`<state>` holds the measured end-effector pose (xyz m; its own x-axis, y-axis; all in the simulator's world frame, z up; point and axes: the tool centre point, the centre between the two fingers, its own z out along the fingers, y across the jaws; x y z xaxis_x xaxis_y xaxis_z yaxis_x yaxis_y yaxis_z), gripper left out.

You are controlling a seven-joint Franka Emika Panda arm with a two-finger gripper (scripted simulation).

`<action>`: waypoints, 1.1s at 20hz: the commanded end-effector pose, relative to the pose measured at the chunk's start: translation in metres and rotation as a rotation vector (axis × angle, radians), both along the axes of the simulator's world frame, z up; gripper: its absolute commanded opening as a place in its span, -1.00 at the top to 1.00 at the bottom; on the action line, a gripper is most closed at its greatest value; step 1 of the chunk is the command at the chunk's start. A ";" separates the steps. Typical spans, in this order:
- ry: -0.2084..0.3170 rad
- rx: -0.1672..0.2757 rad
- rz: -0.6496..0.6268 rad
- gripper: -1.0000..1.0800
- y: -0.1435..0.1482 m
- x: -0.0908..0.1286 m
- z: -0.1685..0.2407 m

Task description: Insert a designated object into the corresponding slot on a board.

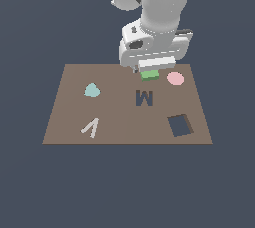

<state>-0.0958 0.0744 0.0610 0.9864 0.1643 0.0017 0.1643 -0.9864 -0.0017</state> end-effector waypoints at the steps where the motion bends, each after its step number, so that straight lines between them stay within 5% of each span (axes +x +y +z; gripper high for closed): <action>1: 0.001 -0.001 0.007 -0.92 0.003 -0.005 -0.007; 18: 0.002 -0.002 0.010 -0.92 0.004 -0.007 -0.031; 19: 0.002 -0.002 0.010 1.00 0.004 -0.007 -0.031; 22: 0.002 -0.002 0.010 1.00 0.004 -0.007 -0.031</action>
